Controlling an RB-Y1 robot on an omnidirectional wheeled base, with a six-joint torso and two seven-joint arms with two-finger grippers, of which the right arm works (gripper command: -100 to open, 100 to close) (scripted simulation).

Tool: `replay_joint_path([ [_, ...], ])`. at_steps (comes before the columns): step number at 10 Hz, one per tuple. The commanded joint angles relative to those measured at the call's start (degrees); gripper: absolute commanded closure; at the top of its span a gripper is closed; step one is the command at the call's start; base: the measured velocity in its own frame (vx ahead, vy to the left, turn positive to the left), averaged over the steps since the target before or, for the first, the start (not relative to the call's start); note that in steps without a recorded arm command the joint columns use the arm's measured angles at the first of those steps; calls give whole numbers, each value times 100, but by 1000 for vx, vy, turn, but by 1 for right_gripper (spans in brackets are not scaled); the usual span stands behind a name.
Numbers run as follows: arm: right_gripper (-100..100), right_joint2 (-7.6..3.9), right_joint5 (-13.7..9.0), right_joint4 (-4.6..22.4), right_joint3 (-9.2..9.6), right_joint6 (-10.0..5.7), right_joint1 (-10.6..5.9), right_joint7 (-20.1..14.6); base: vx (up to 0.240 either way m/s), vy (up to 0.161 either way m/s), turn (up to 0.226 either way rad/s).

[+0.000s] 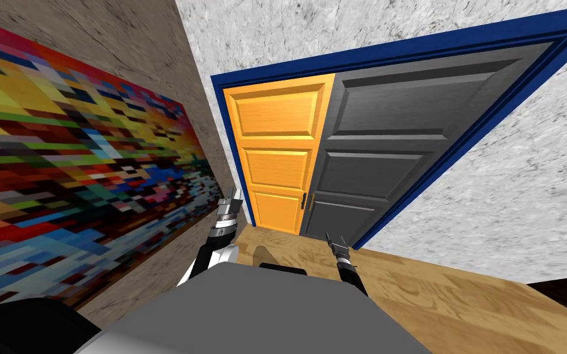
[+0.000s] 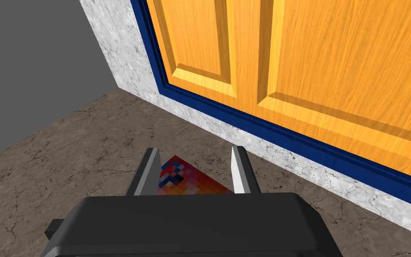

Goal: Pull the door open

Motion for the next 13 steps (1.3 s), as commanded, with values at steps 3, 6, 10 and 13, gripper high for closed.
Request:
replay_joint_path([
  [3,-100,-130,-63,45,-111,12,167,-16,-63,-14,-40],
  [6,-100,-281,-139,201,-248,-5,348,-46,-58,-8,-50],
  [10,-100,-444,-224,362,-399,-28,527,-84,-43,-10,-28],
  [13,-100,-614,-322,460,-574,-68,659,-152,32,-7,22],
])
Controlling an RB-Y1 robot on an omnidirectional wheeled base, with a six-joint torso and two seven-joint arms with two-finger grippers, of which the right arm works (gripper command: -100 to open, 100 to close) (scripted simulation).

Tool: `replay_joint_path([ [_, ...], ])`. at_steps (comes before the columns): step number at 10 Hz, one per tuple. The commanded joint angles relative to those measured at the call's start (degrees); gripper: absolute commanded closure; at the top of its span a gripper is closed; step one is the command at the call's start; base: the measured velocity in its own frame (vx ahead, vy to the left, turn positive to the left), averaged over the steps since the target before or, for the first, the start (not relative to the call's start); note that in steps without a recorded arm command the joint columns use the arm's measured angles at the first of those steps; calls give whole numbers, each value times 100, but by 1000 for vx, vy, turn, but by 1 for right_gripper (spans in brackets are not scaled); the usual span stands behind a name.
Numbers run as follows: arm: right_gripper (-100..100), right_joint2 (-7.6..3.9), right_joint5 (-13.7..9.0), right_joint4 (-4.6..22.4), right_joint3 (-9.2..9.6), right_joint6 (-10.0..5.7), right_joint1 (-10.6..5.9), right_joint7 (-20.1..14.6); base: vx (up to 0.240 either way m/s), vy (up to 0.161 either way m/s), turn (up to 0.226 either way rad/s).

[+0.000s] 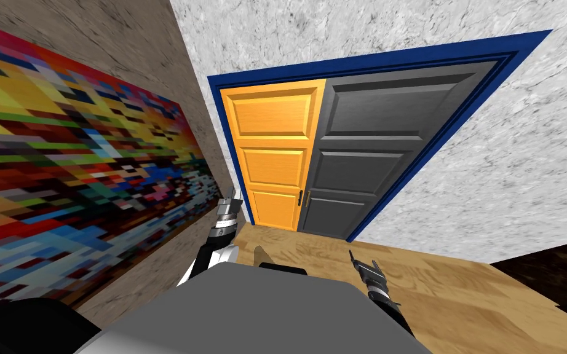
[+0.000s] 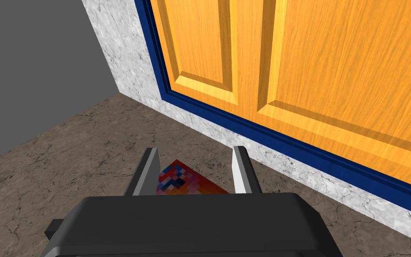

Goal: Pull the door open

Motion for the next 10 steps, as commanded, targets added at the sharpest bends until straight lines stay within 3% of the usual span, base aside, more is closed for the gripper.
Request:
replay_joint_path([
  [1,-100,8,12,271,15,-101,-112,-70,45,-6,-3],
  [7,-100,124,44,177,80,-135,-387,-128,173,-8,112],
  [9,-100,234,88,78,164,-143,-571,-141,179,21,137],
  [10,-100,234,88,78,164,-143,-571,-141,134,-8,43],
])
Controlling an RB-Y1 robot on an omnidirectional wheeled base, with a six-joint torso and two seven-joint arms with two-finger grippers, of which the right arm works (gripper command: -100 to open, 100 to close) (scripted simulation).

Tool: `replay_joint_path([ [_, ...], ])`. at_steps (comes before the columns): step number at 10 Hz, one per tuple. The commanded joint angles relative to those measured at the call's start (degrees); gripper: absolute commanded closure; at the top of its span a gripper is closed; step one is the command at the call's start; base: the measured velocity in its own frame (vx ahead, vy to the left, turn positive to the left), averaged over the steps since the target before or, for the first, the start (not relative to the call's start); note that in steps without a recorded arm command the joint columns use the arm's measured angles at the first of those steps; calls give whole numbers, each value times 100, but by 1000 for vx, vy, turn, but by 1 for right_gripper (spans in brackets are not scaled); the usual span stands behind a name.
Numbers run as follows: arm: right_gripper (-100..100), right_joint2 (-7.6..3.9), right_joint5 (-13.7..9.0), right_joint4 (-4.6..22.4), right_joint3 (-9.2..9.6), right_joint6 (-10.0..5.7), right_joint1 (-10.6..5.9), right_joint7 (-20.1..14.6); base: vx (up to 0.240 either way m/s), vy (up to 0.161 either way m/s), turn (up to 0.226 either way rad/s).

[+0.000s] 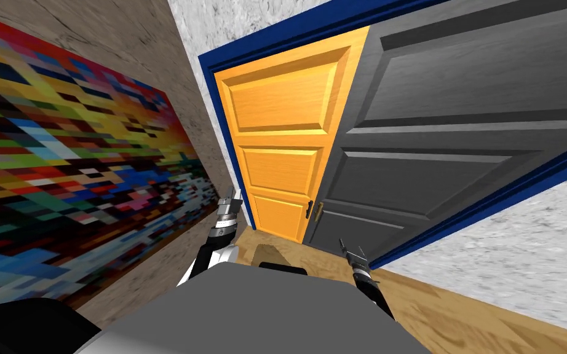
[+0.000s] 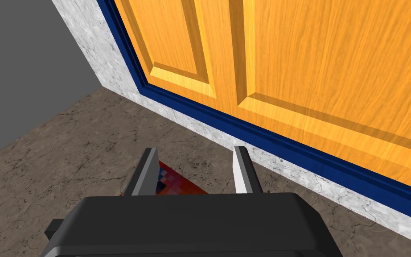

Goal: Pull the door open

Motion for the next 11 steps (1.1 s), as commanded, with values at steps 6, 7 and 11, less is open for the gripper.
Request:
replay_joint_path([
  [6,-100,308,127,-259,238,21,-487,8,194,21,125],
  [7,-100,332,138,-294,258,20,-525,7,48,5,-30],
  [11,100,319,132,-172,255,3,-476,-17,-6,15,19],
])
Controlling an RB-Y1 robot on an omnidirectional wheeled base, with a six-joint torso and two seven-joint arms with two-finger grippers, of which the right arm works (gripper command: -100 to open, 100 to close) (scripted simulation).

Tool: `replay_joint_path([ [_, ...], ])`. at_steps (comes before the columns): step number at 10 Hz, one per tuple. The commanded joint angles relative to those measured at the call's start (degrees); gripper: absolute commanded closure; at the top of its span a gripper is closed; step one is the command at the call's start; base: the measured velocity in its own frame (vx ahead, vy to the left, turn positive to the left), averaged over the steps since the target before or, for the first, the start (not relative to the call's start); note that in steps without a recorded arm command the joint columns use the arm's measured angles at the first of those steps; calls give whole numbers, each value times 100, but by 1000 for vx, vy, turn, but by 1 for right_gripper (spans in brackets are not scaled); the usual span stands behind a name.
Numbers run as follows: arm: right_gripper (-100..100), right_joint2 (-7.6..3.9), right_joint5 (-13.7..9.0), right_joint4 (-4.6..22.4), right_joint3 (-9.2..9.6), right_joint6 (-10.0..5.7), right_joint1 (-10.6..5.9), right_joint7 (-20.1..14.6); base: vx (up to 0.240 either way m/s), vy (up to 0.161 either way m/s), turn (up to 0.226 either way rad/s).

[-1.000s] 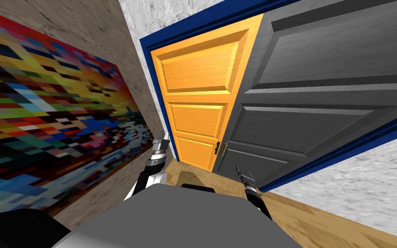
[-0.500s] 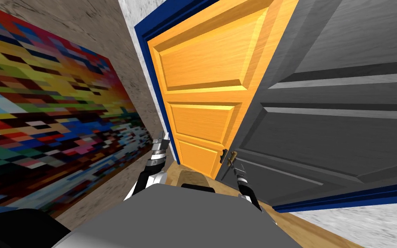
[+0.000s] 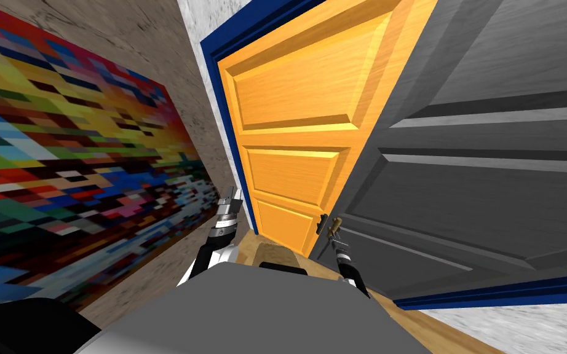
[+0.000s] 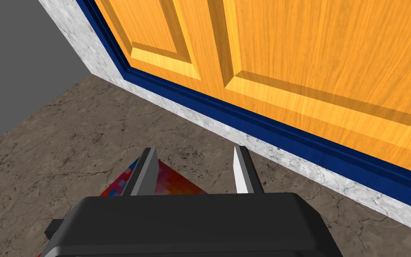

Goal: Pull the door open

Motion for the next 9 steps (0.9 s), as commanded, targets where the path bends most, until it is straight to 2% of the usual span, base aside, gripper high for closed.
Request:
replay_joint_path([
  [1,100,-68,-32,13,-69,-11,-4,-3,2,16,-15],
  [3,100,-68,-32,13,-69,-11,-4,-3,0,0,0],
  [4,100,-56,-33,65,-36,2,113,4,-97,-3,-103],
  [5,-100,-122,-56,-43,-78,55,251,17,-176,-16,-172],
  [9,-100,-257,-112,95,-171,52,502,10,-198,-23,-94],
])
